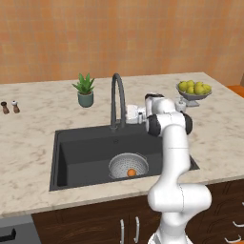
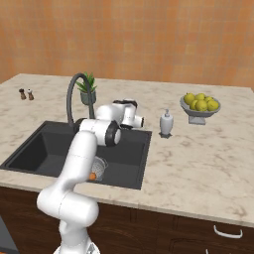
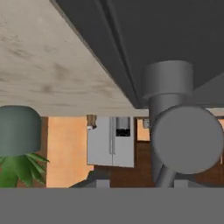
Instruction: Put the colander in the sink, put the tangerine in the colander, and turn on the sink faucet and pour water over the colander.
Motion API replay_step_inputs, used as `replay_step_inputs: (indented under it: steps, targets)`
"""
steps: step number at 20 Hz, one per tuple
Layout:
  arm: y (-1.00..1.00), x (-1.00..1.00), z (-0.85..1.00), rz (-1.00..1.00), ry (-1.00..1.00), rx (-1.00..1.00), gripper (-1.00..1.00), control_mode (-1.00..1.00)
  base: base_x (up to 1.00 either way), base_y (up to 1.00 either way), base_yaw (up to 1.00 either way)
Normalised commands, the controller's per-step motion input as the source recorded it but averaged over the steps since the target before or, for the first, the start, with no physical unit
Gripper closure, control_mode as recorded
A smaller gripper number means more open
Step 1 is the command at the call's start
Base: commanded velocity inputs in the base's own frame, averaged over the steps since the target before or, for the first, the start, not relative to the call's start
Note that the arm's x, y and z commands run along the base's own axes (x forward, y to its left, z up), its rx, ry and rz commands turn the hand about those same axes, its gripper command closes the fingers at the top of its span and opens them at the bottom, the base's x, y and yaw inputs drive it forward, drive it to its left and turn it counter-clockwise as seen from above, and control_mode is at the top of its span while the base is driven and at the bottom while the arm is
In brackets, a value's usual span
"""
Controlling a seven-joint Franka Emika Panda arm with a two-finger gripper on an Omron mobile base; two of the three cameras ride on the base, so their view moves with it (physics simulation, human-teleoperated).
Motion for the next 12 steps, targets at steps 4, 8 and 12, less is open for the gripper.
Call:
replay_step_inputs:
  steps: [4, 8, 12]
  targets:
    - [0.72, 0.09, 0.39, -0.31, 0.0, -0.23, 1.0, -1.0, 0.0, 0.0, 0.0]
    - [0.03, 0.55, 0.21, -0.31, 0.01, -0.15, 1.0, -1.0, 0.0, 0.0, 0.0]
    - [-0.63, 0.73, 0.13, -0.33, -0.01, -0.07, 1.0, -1.0, 0.0, 0.0, 0.0]
